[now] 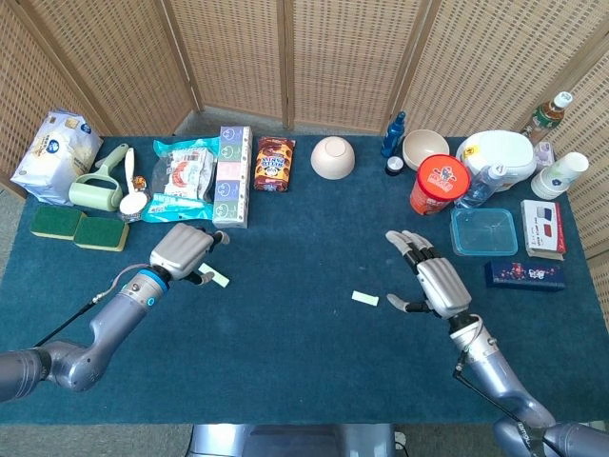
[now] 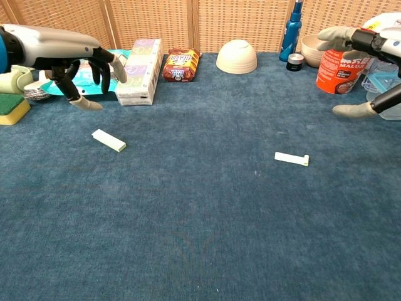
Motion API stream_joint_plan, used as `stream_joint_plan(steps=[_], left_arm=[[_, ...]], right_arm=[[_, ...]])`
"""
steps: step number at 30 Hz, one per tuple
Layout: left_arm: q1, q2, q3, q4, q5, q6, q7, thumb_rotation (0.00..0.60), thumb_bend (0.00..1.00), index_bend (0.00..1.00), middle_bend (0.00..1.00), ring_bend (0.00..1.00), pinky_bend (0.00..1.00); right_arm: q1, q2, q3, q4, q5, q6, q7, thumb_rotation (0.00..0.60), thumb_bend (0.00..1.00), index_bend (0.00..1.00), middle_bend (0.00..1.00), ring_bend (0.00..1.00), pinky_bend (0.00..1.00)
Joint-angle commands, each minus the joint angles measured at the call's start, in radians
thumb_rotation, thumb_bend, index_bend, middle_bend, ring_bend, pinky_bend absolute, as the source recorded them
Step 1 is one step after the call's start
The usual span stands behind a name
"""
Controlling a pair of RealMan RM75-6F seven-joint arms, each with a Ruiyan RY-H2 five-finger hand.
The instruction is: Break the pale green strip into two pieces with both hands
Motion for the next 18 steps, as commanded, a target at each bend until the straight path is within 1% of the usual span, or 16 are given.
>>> stream_joint_plan(steps=[1,3,4,7,8,11,15,18], left_arm=[[0.024,0.016,-0.005,-0.023,0.013,0.032,-0.003,0.508,0.24,0.20,0.35,0.27,0.54],[0.064,0.038,-0.003,-0.054,0.032,0.087,-0.014,0.510,0.24,0.20,0.35,0.27,0.54],[0.101,0.053,0.003,-0.084,0.059,0.147,-0.020,0.512,0.24,0.20,0.35,0.27,0.54],[0.184,0.076,0.025,-0.132,0.122,0.267,-0.022,0.512,0.24,0.20,0.35,0.27,0.54],[0.198,0.078,0.029,-0.139,0.134,0.286,-0.022,0.511,0.24,0.20,0.35,0.27,0.54],[0.298,0.096,0.059,-0.174,0.183,0.397,-0.053,0.511,0.24,0.20,0.35,0.27,0.54],[0.400,0.113,0.093,-0.185,0.251,0.493,-0.102,0.513,0.24,0.20,0.35,0.28,0.54],[0.495,0.126,0.125,-0.179,0.295,0.572,-0.136,0.514,0.24,0.20,0.35,0.28,0.54]], right_arm=[[-0.001,0.004,0.002,-0.003,0.000,0.001,-0.003,0.600,0.26,0.00,0.05,0.00,0.04],[-0.002,0.010,0.007,-0.009,0.002,0.003,-0.020,0.600,0.26,0.00,0.05,0.00,0.05],[-0.006,0.012,0.011,-0.014,0.012,0.006,-0.041,0.600,0.26,0.00,0.05,0.00,0.05],[-0.018,0.019,0.023,-0.034,0.043,0.015,-0.106,0.600,0.26,0.00,0.06,0.00,0.05],[-0.020,0.020,0.025,-0.039,0.048,0.018,-0.120,0.600,0.26,0.00,0.06,0.00,0.05],[-0.040,0.033,0.030,-0.057,0.072,0.043,-0.222,0.600,0.26,0.00,0.06,0.00,0.05],[-0.063,0.048,0.034,-0.092,0.105,0.066,-0.317,0.600,0.26,0.00,0.06,0.00,0.04],[-0.088,0.067,0.031,-0.112,0.124,0.091,-0.396,0.600,0.26,0.00,0.06,0.00,0.04]])
